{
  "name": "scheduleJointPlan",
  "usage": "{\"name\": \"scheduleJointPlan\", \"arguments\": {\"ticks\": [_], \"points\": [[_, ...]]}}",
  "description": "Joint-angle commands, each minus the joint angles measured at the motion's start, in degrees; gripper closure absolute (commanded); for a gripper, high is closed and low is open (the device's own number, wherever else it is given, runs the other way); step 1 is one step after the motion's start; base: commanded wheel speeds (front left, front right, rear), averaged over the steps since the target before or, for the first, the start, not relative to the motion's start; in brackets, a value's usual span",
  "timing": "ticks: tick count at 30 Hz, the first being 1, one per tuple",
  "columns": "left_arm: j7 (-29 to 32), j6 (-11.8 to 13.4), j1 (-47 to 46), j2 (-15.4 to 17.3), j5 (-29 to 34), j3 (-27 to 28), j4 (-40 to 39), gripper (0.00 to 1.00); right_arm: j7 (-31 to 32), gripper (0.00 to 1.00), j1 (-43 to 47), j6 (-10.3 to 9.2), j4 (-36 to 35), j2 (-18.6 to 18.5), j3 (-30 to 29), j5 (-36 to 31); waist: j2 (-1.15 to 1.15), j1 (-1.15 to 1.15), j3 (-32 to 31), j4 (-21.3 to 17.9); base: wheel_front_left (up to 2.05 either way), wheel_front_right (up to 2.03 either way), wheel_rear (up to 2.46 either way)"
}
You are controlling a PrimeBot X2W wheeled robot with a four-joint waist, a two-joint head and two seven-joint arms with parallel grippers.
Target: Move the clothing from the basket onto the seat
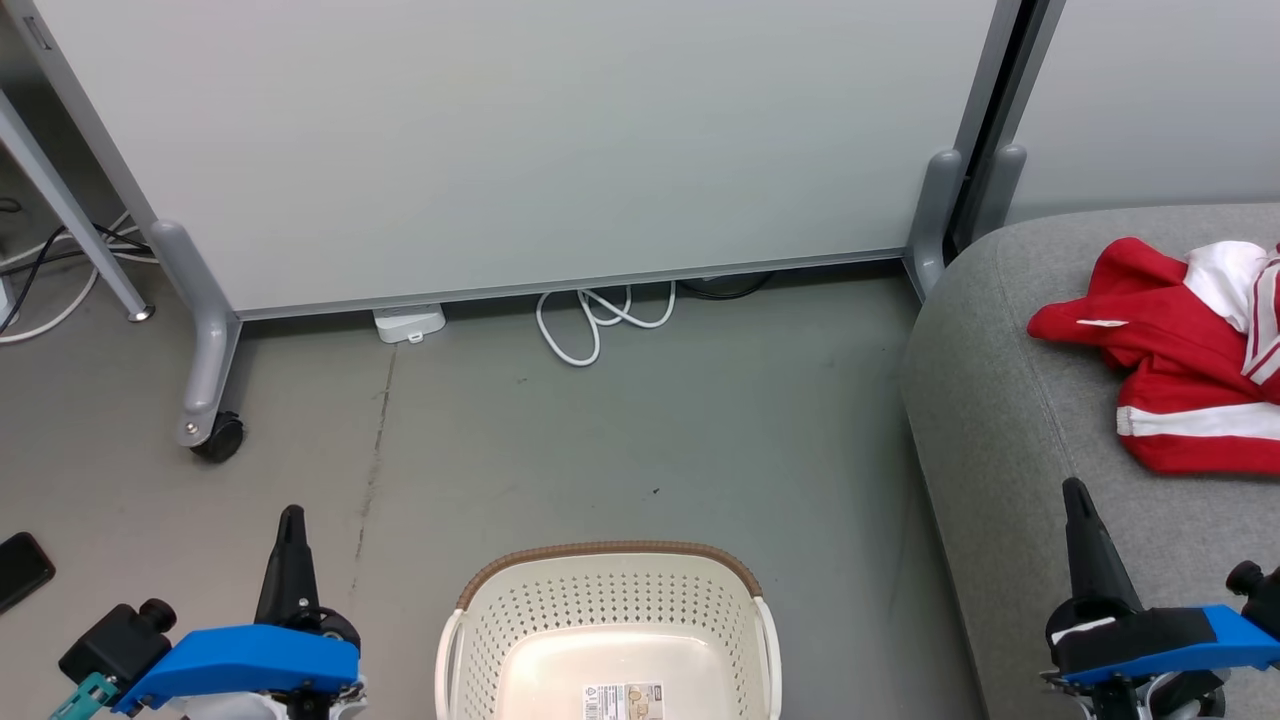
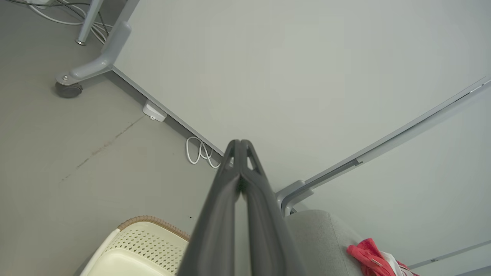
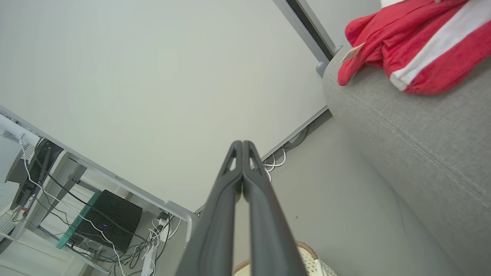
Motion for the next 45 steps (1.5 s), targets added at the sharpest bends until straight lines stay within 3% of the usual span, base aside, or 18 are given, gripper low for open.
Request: {"name": "scheduleJointPlan", "arguments": {"ticks": [1,45], "points": [[0.39,-0.30,-1.80,0.17,-1.93,0.33,-0.98,1.00,0.40,1.00,-1.67,0.02,-0.58,-0.29,-0.12,2.16,0.00,-0.01,-0.02,-0.03,0.00,0.00,0.00],[6.99,-0.83,-2.98,0.20,-27.63,2.62,-1.97,1.00,7.00,1.00,-2.71,0.03,0.10,-0.38,-0.46,29.76,0.00,-0.01,-0.50,-1.08,0.00,0.00,0.00]]}}
